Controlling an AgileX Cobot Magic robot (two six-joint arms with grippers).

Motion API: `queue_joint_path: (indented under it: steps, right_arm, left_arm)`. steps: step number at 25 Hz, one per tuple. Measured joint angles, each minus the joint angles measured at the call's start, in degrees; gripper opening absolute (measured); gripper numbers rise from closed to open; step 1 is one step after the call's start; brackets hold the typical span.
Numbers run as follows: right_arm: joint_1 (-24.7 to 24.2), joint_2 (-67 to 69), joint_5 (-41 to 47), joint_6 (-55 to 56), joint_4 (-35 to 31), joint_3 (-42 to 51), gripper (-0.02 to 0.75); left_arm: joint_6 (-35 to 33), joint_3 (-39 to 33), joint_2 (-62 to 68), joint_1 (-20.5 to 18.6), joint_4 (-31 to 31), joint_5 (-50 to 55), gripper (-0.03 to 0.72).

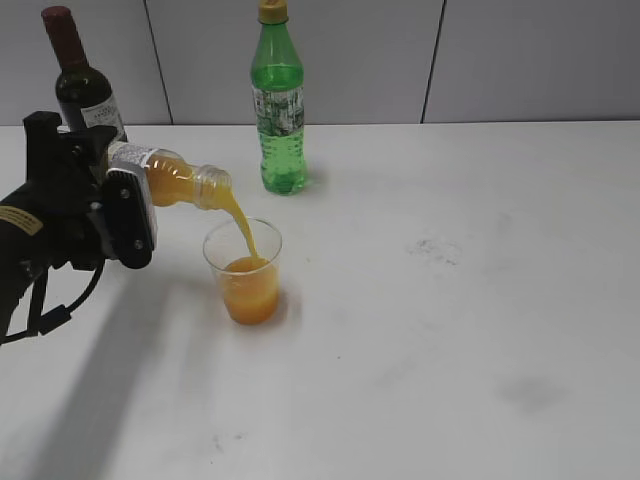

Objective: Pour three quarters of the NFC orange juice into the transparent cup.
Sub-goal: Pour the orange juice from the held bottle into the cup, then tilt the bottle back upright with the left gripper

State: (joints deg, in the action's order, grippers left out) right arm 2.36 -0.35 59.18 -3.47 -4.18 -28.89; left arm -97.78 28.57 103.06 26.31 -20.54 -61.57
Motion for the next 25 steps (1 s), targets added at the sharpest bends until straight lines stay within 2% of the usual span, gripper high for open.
queue_joint_path:
  steps: [25]
  right_arm:
    - [0.0,0.0,0.0,0.0,0.0,0.0,0.591]
  left_arm:
    - [-1.8,0.0,-0.2,0.0,0.0,-0.4,0.479]
